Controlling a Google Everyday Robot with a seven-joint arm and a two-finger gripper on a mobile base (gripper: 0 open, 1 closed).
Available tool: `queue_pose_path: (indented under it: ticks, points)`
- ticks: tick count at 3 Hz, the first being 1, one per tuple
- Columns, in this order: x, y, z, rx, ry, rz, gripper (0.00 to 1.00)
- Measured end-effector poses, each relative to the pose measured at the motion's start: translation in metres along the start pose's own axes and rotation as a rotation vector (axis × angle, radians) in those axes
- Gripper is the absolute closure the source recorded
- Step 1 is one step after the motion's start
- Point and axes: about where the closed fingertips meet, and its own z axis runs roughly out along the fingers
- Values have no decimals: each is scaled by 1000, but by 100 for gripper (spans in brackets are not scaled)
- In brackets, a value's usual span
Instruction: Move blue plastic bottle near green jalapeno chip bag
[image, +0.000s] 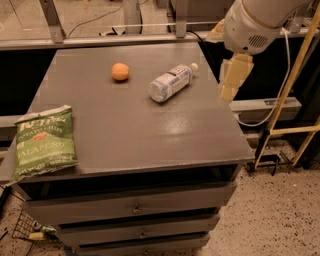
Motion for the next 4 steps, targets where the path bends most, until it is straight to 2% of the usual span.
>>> queue_pose_path:
  ticks: [1,2,4]
  points:
    - [-25,-37,36,-26,-47,-62,0]
    - [-25,-36,36,-26,-47,-62,0]
    - [-15,-77,70,-42,43,-104,0]
